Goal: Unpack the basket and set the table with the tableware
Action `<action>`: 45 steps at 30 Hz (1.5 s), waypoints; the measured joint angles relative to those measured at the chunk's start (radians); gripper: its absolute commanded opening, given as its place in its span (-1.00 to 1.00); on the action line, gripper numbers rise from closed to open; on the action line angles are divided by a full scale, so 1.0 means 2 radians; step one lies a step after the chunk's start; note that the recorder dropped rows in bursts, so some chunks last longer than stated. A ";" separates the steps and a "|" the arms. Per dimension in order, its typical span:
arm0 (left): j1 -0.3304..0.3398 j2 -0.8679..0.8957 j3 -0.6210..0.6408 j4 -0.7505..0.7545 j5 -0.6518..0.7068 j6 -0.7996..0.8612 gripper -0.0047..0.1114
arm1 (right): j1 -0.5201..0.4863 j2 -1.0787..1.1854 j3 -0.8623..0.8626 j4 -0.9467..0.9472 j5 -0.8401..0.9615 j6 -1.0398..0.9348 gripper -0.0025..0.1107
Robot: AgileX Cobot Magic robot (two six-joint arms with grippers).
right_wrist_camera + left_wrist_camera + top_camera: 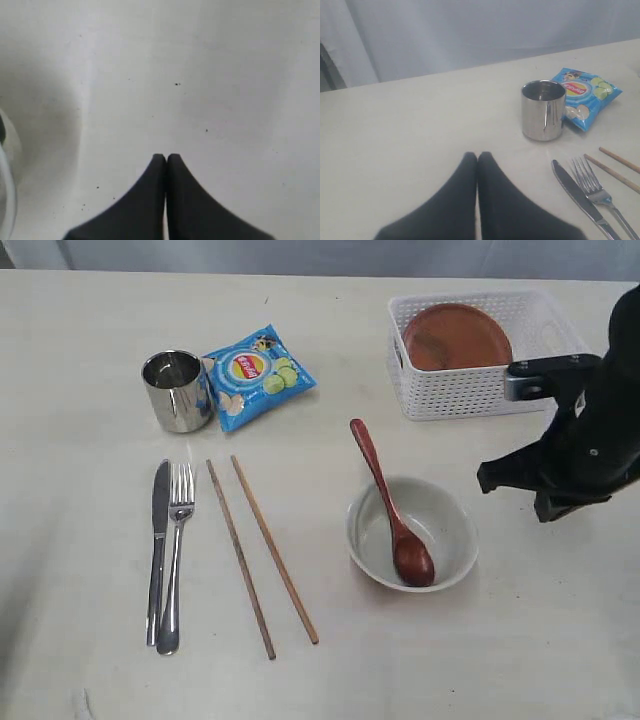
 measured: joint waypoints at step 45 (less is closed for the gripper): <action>0.000 0.000 0.000 0.000 0.000 0.000 -0.92 | 0.145 0.041 -0.033 0.105 -0.028 -0.090 -0.94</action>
